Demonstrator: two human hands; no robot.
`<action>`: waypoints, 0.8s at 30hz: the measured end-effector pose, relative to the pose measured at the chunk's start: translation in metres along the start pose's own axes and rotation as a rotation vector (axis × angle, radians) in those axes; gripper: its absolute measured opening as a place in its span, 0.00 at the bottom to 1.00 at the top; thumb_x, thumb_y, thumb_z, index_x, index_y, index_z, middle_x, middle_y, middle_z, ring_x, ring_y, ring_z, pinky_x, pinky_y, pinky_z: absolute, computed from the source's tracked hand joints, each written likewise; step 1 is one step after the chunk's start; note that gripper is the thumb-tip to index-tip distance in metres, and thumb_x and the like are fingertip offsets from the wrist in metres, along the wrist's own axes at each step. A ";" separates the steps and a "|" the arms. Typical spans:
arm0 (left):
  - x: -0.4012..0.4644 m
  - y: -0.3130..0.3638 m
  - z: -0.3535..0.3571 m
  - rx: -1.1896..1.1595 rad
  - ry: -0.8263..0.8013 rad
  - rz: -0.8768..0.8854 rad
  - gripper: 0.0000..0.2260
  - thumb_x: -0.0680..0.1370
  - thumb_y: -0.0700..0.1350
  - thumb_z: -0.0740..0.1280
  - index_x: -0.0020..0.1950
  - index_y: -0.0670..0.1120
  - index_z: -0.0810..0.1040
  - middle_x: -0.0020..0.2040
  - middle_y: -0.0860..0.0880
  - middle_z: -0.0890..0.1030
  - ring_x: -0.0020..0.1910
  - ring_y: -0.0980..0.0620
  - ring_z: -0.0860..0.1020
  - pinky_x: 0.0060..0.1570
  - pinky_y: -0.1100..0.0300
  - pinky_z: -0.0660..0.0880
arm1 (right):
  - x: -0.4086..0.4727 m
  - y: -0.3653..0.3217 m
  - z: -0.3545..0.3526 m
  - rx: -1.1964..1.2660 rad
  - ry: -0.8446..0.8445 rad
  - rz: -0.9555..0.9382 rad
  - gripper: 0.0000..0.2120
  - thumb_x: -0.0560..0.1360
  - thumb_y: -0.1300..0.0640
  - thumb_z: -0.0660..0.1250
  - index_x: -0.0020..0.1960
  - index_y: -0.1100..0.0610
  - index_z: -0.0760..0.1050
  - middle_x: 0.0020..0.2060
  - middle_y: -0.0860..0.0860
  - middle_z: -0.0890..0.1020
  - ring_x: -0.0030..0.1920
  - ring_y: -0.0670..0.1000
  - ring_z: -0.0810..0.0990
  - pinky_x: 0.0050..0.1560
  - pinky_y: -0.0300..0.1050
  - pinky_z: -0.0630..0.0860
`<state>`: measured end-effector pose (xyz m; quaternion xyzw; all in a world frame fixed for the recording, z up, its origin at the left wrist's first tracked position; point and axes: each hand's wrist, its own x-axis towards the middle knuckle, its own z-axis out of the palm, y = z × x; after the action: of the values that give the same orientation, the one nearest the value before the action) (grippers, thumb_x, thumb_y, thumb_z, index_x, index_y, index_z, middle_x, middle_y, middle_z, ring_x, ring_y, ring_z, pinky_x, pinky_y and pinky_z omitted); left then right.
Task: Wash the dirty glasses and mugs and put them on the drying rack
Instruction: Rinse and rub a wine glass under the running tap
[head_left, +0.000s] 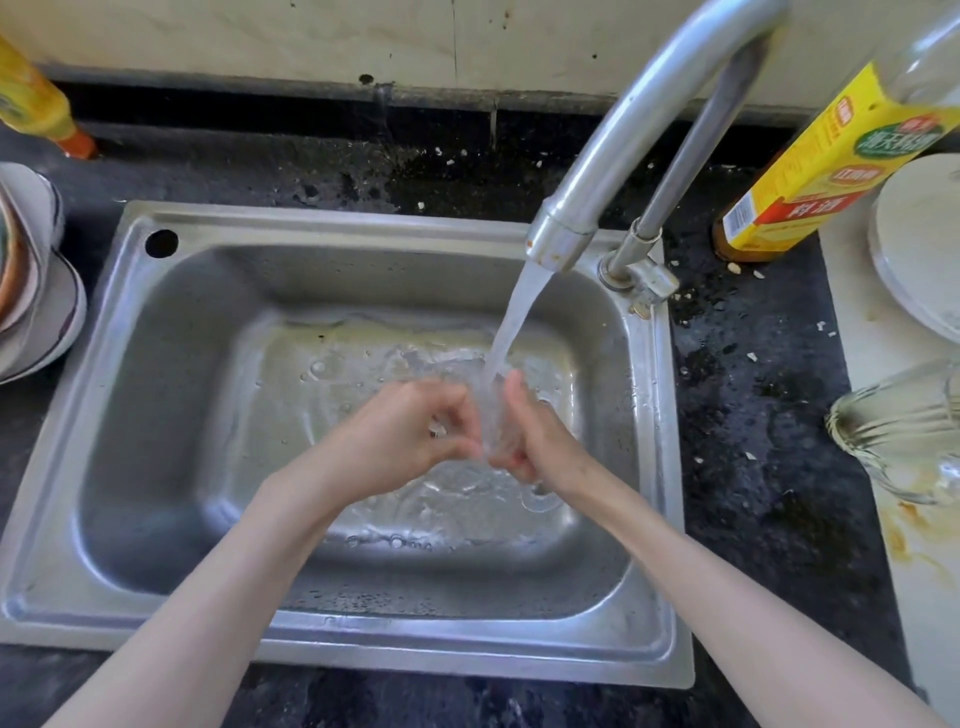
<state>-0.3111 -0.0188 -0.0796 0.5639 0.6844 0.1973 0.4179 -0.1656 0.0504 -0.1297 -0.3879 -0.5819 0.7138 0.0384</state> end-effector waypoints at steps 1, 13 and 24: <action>-0.001 -0.002 -0.003 0.046 -0.086 0.019 0.05 0.70 0.43 0.74 0.38 0.51 0.79 0.38 0.60 0.78 0.40 0.66 0.75 0.45 0.69 0.69 | 0.000 -0.002 -0.001 0.041 -0.037 0.045 0.37 0.74 0.32 0.41 0.48 0.62 0.76 0.19 0.44 0.66 0.19 0.43 0.61 0.21 0.36 0.55; -0.003 -0.006 0.009 0.058 -0.066 0.177 0.05 0.72 0.40 0.72 0.43 0.50 0.82 0.41 0.64 0.76 0.42 0.66 0.75 0.46 0.67 0.72 | 0.003 -0.013 0.002 0.094 0.000 0.103 0.30 0.78 0.37 0.44 0.43 0.54 0.79 0.36 0.56 0.78 0.35 0.52 0.75 0.34 0.40 0.69; -0.001 -0.021 0.010 -0.007 0.222 0.029 0.14 0.65 0.52 0.75 0.33 0.57 0.69 0.36 0.58 0.75 0.40 0.67 0.72 0.40 0.68 0.66 | -0.003 -0.004 -0.005 0.146 -0.102 0.071 0.19 0.75 0.39 0.54 0.51 0.51 0.74 0.30 0.42 0.72 0.22 0.40 0.64 0.25 0.34 0.59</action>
<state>-0.3159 -0.0277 -0.1001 0.5471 0.7174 0.2670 0.3386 -0.1624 0.0547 -0.1248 -0.3673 -0.5156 0.7740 0.0115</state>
